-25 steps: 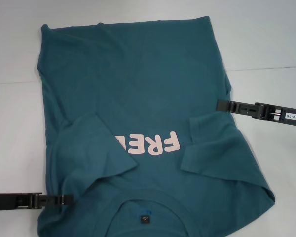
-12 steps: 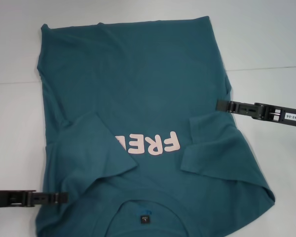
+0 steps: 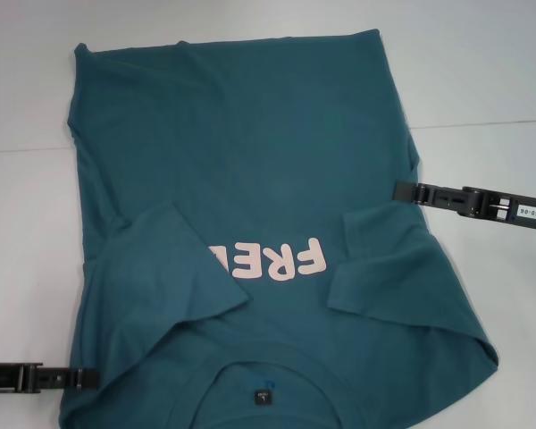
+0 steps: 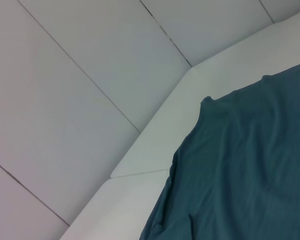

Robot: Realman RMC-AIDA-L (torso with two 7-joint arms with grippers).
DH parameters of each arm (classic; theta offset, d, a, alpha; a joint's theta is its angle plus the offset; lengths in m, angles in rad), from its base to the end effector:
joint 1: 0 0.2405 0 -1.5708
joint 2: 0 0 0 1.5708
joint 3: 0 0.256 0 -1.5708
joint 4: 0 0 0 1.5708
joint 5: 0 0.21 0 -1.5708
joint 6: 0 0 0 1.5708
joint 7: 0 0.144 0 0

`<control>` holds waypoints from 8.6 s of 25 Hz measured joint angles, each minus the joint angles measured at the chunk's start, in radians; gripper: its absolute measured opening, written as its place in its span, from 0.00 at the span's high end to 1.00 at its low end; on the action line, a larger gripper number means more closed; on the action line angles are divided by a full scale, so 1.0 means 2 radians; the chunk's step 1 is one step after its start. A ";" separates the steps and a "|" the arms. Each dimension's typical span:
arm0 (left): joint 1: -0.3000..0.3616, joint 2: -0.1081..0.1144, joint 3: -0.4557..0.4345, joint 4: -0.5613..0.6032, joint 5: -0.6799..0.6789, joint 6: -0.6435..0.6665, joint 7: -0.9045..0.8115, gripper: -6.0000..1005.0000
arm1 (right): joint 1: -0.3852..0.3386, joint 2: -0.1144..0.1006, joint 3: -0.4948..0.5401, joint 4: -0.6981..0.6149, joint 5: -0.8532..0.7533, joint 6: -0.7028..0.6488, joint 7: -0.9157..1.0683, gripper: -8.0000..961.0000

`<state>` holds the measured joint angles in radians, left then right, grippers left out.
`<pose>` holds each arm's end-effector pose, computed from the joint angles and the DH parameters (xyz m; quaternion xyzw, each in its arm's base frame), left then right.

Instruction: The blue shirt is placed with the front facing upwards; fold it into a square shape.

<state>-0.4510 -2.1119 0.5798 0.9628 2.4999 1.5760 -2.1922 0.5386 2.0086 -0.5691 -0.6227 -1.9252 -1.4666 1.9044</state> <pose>-0.3252 0.3020 0.0337 -0.8059 -0.5703 -0.0626 0.1462 0.2820 0.3573 0.0460 -0.8091 0.4663 0.3205 0.1589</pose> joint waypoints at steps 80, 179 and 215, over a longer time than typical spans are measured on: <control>-0.022 -0.001 0.008 0.001 0.022 0.040 -0.008 0.12 | -0.001 -0.001 0.004 0.000 0.000 0.002 0.005 0.02; -0.035 -0.001 0.027 0.018 0.055 0.052 -0.045 0.97 | -0.030 -0.026 0.007 0.005 -0.147 0.057 0.122 0.08; -0.035 -0.003 0.028 0.019 0.055 0.048 -0.044 0.97 | -0.023 -0.009 -0.015 0.004 -0.145 0.030 0.097 0.08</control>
<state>-0.5213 -2.1170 0.6355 1.0003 2.6093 1.6714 -2.2809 0.4934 1.9901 -0.5983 -0.6156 -2.2153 -1.4073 2.0983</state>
